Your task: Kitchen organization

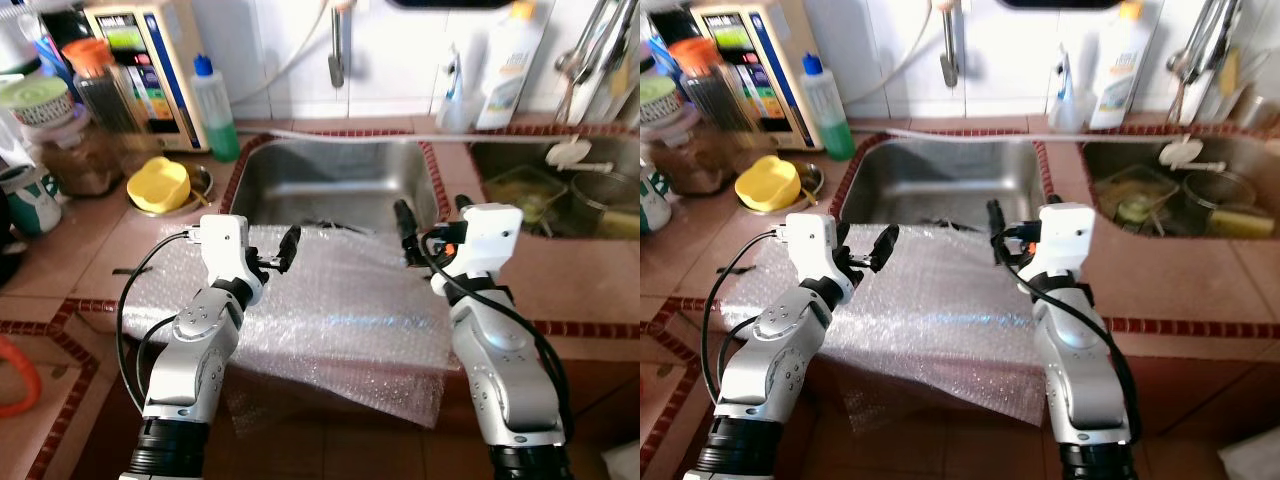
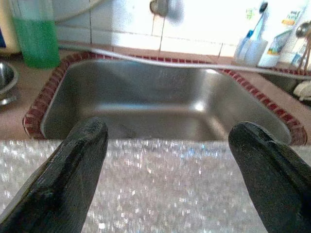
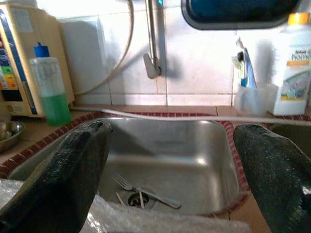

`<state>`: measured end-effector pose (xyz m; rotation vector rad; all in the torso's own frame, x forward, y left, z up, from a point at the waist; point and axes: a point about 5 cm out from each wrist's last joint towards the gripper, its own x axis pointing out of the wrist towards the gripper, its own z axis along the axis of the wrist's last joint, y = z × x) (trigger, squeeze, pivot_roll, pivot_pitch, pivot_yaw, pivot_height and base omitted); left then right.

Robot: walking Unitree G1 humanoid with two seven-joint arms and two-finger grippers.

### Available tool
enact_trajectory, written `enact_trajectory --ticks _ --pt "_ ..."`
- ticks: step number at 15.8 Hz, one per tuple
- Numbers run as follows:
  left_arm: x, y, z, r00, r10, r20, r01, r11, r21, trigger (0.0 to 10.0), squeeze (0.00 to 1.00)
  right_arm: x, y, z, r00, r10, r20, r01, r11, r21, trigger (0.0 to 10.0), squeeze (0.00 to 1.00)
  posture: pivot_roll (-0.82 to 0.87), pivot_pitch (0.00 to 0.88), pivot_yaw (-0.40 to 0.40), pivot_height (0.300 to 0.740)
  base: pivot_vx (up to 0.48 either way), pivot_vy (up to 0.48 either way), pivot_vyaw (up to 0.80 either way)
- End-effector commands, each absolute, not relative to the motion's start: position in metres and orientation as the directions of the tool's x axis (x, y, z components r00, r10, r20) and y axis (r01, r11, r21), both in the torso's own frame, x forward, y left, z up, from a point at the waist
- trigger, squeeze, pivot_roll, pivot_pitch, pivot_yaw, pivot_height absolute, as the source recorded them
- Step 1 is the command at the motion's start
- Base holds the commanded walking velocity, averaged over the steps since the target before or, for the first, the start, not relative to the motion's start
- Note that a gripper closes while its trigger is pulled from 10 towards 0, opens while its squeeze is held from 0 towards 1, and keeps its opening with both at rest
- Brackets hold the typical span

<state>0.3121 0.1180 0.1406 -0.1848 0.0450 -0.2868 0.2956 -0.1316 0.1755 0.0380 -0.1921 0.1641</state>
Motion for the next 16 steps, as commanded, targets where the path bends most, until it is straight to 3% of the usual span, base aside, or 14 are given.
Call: enact_trajectory --ticks 1,12,16 --pt "0.3137 0.1202 0.1473 0.962 -0.272 0.010 0.269 0.948 -0.171 10.0 0.00 0.2937 -0.1290 0.1829 0.957 0.174 0.231 -0.183 0.983 0.017 10.0 0.00 0.01 0.036 0.082 0.740 0.307 0.000 0.00" --pt "0.3130 0.1151 0.1462 0.958 -0.285 0.019 0.283 0.941 -0.187 10.0 0.00 0.2943 -0.1302 0.1808 0.958 0.183 0.223 -0.190 0.982 0.010 10.0 0.00 0.00 0.029 0.085 0.740 0.374 0.000 0.00" --pt "0.3151 0.1185 0.1416 0.973 -0.231 -0.017 0.224 0.959 -0.175 10.0 0.00 0.2948 -0.1306 0.1789 0.958 0.188 0.216 -0.195 0.981 0.007 10.0 0.00 0.00 0.025 0.082 0.740 0.000 0.000 0.00"
